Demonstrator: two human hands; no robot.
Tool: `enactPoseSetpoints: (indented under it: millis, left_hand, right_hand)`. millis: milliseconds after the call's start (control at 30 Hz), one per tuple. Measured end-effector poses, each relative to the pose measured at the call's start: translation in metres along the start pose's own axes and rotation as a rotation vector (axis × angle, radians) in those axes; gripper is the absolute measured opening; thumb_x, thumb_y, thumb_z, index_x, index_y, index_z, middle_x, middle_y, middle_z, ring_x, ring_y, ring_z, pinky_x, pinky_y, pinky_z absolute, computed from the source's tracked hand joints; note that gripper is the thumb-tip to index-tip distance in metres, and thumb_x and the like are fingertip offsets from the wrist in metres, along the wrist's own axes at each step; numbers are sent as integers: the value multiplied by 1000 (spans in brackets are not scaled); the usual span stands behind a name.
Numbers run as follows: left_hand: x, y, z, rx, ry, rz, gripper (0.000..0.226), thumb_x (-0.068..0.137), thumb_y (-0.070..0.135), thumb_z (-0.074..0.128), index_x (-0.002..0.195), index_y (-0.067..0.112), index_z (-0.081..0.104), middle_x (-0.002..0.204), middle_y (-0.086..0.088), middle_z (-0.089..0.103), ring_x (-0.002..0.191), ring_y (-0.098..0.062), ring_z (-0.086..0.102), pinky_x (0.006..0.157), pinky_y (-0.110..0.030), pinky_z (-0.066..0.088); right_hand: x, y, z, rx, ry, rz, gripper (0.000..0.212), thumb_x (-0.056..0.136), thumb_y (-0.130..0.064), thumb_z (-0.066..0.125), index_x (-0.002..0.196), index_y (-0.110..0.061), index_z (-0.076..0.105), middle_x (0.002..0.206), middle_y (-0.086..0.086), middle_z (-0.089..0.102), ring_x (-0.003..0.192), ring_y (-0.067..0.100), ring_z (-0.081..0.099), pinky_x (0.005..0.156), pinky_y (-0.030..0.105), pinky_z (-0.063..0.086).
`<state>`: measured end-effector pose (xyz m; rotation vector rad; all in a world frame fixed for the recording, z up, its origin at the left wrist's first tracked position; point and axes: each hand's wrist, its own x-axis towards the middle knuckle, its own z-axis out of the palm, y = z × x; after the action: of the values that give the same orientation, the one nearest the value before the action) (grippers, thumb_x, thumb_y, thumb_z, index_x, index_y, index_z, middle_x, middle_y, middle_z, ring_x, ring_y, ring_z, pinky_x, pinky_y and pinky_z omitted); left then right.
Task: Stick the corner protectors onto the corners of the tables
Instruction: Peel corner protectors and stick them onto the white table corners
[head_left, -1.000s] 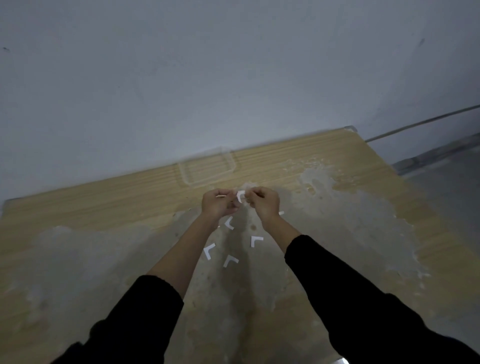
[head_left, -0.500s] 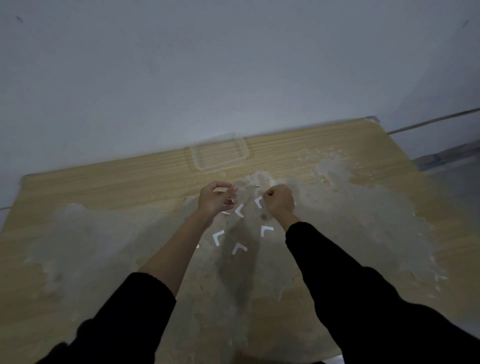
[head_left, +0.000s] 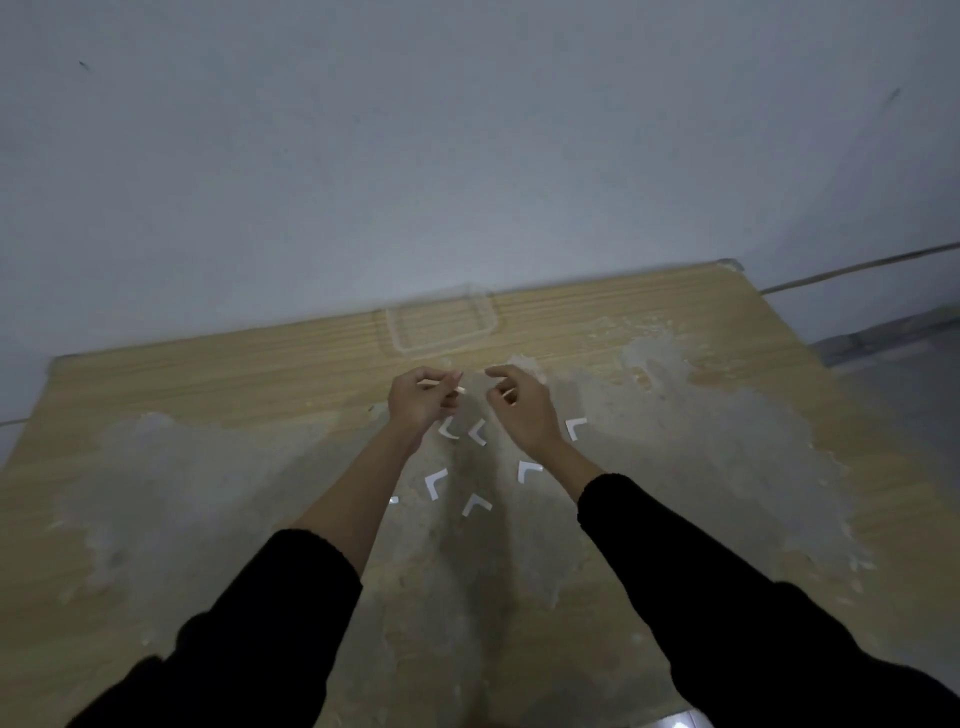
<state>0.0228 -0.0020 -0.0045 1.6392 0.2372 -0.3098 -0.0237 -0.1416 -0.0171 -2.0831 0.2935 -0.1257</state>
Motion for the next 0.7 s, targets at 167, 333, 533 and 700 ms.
enactPoseSetpoints:
  millis: [167,333,533,700]
  left_hand:
    - [0,8,-6,-23,8,-15,19,84,20,69,71,7,62,66,-10,64,39,-4,61,44,-17,52]
    - [-8,13,-31,-18,3,-24,23,82,21,71,66,8,62,47,-1,63,38,-5,59,46,-18,53]
    - [-20,13,-96,170,102,66,29,89,25,63,75,-1,67,56,-7,56,38,-5,47,43,-20,42]
    - [-45,17,-187,384,186,179,29,89,27,63,82,1,73,73,-6,62,68,-15,55,53,-25,45]
  right_hand:
    - [-15,-28,23,65,-27,-116,28,85,-14,64,112,-12,62,92,9,66,79,21,63,70,35,53]
    - [-6,-39,38,68,44,-67,15,82,1,65,97,0,67,88,19,69,76,17,59,74,38,54]
    - [-9,-70,76,-26,-87,-151,9,86,-9,65,91,-2,66,85,14,70,74,16,60,72,35,51]
    - [-31,-122,138,38,-223,-211,5,87,-6,62,89,-1,63,79,2,62,70,15,58,67,29,49]
